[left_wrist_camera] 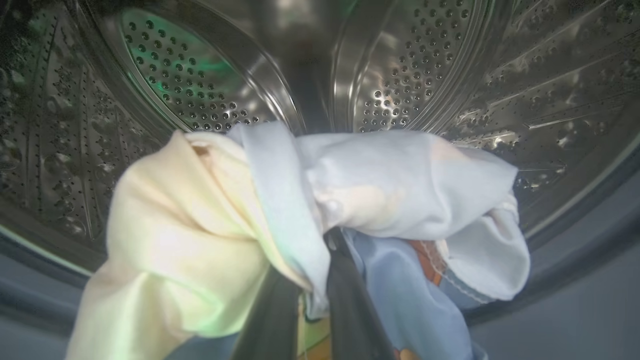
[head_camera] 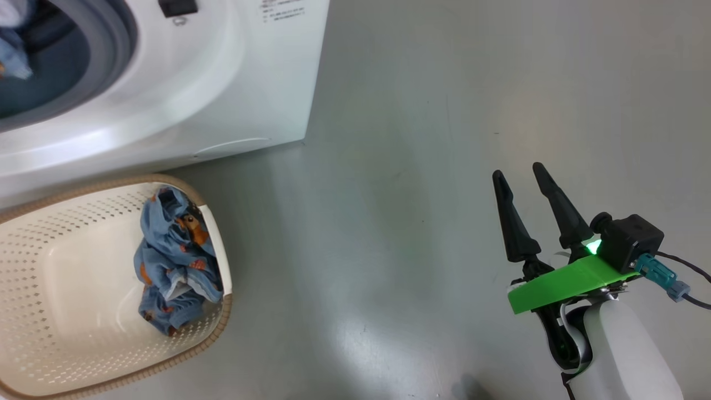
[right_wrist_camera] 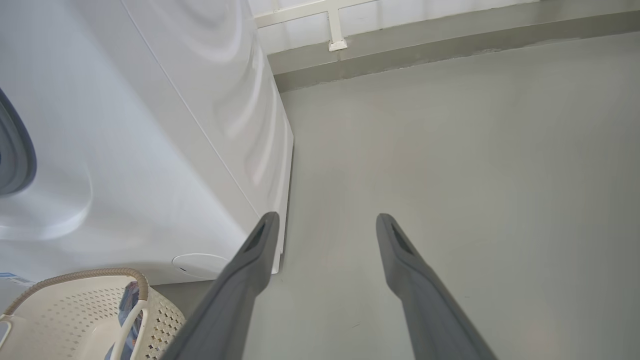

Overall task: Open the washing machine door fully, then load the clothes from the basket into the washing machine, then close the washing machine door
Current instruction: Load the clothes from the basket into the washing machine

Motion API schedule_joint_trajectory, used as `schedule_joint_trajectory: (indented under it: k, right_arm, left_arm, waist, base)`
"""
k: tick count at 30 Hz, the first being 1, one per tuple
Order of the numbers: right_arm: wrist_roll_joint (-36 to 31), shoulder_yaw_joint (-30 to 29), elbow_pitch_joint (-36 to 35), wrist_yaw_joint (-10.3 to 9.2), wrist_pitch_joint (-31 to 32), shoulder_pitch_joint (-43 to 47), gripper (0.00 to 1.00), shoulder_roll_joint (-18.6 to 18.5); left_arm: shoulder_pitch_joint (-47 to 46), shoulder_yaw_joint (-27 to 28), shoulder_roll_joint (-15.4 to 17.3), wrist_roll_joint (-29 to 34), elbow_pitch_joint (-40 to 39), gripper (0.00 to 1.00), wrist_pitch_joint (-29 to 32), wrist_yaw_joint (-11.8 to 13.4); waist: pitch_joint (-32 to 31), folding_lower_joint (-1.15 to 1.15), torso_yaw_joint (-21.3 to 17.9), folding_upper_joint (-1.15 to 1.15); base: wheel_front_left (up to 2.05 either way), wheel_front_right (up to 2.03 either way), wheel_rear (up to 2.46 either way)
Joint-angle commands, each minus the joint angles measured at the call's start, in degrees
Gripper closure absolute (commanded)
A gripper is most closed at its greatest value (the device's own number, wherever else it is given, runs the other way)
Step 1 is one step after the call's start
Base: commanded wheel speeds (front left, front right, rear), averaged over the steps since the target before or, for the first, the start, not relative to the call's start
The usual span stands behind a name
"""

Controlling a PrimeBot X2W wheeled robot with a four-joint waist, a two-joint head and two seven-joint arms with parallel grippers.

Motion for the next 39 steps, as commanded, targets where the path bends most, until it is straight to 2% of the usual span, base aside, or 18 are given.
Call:
schedule_joint_trajectory:
  k: [1,8,20,23,28,36,37,38,39]
  right_arm:
    - [0.4,0.9,-1.3,0.09,-0.7,2.2,0.0,0.2]
    - [0.3,0.5,-1.8,0.09,-0.7,2.7,0.0,0.4]
    - [-0.2,0.5,-2.6,0.09,-0.7,2.6,0.0,0.5]
    - [-0.3,0.3,-2.7,0.09,-0.7,2.8,0.0,0.4]
    - [-0.4,0.3,-3.1,0.09,-0.7,2.6,0.0,0.4]
    - [-0.3,1.0,-3.0,0.09,-0.7,2.2,0.0,0.5]
    - [-0.3,1.1,-2.8,0.09,-0.7,2.2,0.0,0.6]
    - [-0.3,1.1,-2.7,0.09,-0.7,2.1,0.0,0.6]
    - [-0.3,1.0,-2.6,0.09,-0.7,2.1,0.0,0.6]
  left_arm:
    - [-2.5,0.9,3.9,0.7,0.4,1.0,0.8,0.3]
    - [-8.1,-1.2,4.8,0.4,5.5,1.0,3.7,0.1]
    - [-16.2,-4.9,6.2,-0.3,10.6,1.0,4.6,-0.1]
    - [-17.8,-6.0,6.6,-0.2,11.3,1.0,3.2,-0.1]
    - [-20.2,-8.1,7.3,1.2,8.7,1.0,-2.5,-0.2]
    - [-20.9,-9.4,7.7,0.7,7.2,1.0,-3.3,-0.2]
    - [-20.7,-9.1,7.6,0.4,8.6,0.22,-3.3,-0.2]
    - [-20.8,-9.0,7.6,0.4,9.0,0.0,-3.3,-0.2]
    - [-20.8,-8.8,7.6,0.4,9.6,0.0,-3.3,-0.2]
  waist:
    - [0.6,0.0,-0.5,0.0]
    - [2.5,0.0,-0.6,0.0]
    - [7.0,0.0,0.1,0.0]
    - [7.7,0.0,0.2,0.0]
    - [8.8,0.0,0.2,0.0]
    - [9.6,0.0,-0.6,0.0]
    - [9.5,0.0,-0.7,0.0]
    - [9.4,0.0,-0.6,0.0]
    - [9.3,0.0,-0.6,0.0]
  base:
    - [0.0,0.0,0.0]
    - [0.0,0.0,0.0]
    - [0.0,0.0,0.0]
    - [0.0,0.0,0.0]
    - [0.0,0.0,0.0]
    - [0.0,0.0,0.0]
    - [0.0,0.0,0.0]
    - [0.0,0.0,0.0]
    - [0.0,0.0,0.0]
